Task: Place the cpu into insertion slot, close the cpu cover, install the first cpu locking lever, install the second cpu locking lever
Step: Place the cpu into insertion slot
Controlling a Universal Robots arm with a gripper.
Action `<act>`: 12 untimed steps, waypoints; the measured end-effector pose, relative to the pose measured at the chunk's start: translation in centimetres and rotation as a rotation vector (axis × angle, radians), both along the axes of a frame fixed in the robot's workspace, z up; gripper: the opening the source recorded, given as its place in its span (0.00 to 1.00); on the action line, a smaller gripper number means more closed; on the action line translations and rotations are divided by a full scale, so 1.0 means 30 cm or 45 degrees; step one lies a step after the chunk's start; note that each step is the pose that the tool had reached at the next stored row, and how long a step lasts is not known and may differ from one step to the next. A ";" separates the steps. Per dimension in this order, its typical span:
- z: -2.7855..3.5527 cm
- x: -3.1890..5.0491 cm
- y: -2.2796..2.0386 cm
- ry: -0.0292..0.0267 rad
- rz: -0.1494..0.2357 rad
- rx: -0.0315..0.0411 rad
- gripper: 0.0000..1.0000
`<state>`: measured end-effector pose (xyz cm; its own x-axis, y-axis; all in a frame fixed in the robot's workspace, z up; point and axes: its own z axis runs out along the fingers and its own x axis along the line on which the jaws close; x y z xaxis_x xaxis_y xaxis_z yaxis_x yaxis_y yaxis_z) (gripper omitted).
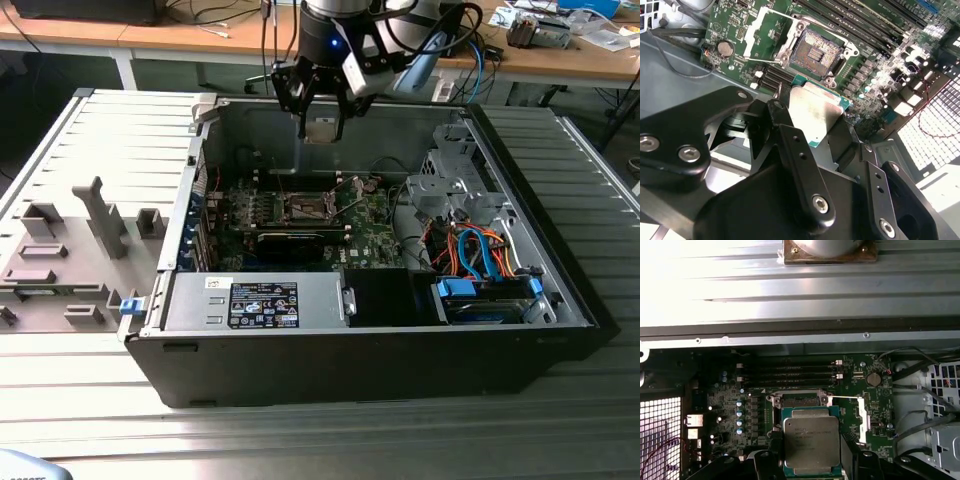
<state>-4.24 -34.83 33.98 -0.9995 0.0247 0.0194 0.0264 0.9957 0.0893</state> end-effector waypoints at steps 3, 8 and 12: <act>-0.005 0.000 0.000 -0.0001 0.000 0.0001 0.55; -0.012 0.000 0.000 -0.0001 0.000 0.0001 0.55; -0.017 0.000 0.000 -0.0001 0.000 0.0000 0.55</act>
